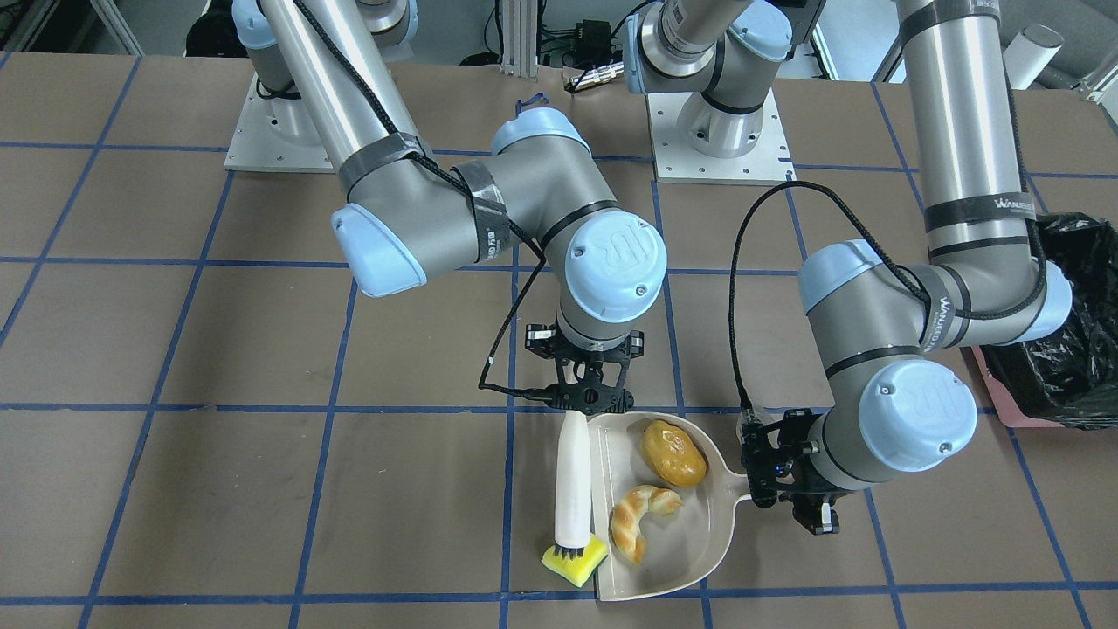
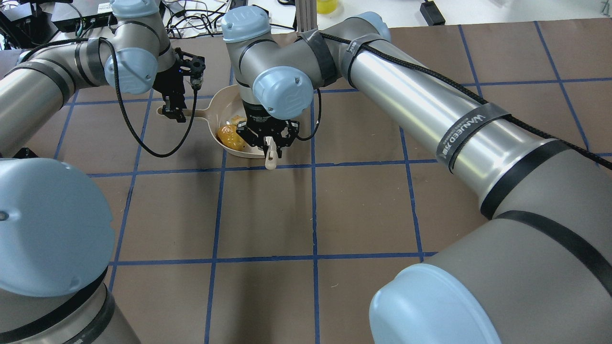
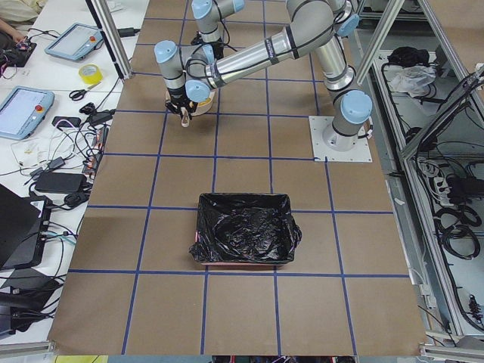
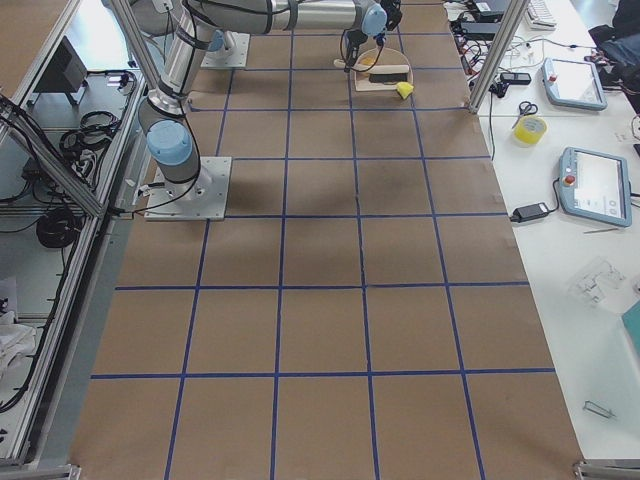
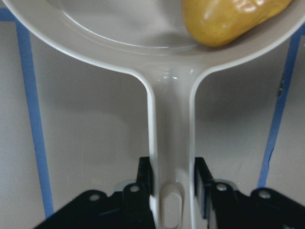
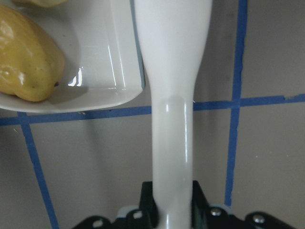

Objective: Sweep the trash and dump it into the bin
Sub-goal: 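Sweep the potato and bread toward the dustpan with the right gripper's brush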

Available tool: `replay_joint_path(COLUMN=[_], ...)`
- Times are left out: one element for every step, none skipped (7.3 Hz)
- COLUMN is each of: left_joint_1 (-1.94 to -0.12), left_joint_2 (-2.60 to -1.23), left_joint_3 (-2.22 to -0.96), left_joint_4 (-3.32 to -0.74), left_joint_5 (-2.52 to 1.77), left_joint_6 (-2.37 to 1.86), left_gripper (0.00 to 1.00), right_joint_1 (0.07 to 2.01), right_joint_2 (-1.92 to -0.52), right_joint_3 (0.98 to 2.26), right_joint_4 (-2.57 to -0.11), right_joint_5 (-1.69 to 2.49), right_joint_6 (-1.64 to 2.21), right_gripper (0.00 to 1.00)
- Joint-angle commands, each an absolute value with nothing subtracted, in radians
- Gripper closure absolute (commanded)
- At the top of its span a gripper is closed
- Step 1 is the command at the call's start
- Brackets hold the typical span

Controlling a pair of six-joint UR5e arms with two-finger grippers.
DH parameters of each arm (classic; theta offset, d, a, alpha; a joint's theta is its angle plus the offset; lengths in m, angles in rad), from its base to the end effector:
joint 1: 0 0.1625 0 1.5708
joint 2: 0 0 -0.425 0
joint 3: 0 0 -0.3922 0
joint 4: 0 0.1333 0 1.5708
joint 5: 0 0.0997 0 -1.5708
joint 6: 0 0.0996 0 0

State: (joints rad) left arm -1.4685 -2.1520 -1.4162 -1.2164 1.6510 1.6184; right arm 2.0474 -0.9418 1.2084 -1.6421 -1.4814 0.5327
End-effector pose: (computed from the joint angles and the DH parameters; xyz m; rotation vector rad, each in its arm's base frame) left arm -0.0550 -0.6919 0.2492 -2.1584 -2.2732 -0.1692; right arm 0.4507 -0.5629 0.2862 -0.1008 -3.1058 -0.3337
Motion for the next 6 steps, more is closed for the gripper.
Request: replay_joint_path(left_joint_1=[-1.459,-1.459,-1.46,-1.462,-1.465,-1.468], left_joint_2=[-2.145,-2.148,-2.148,-2.152,-2.158,-2.163], left_joint_3=[-1.419,-1.419,-1.419,-1.416,-1.41,-1.407], left_joint_4=[-1.218,-1.218,-1.218,-1.218,-1.219,-1.226], left_joint_5=[1.62,1.62,1.62,1.624,1.637,1.664], left_joint_6=[1.632,1.632,1.631,1.629,1.628,1.626], left_gripper=[1.0,1.0,1.0,1.0,1.0,1.0], right_joint_1=[2.025,1.978,1.921,1.913,1.908,1.907], right_joint_2=[-0.966,-0.969,-0.966,-0.957,-0.937,-0.904], right_joint_3=[1.246,1.243,1.244,1.244,1.243,1.233], right_joint_4=[-1.632,-1.637,-1.644,-1.67,-1.716,-1.774], right_joint_5=[-1.488,-1.493,-1.514,-1.517,-1.516,-1.519], right_joint_6=[0.512,0.426,0.332,0.296,0.247,0.218], right_gripper=[0.93,0.93,0.93,0.93,0.93,0.93])
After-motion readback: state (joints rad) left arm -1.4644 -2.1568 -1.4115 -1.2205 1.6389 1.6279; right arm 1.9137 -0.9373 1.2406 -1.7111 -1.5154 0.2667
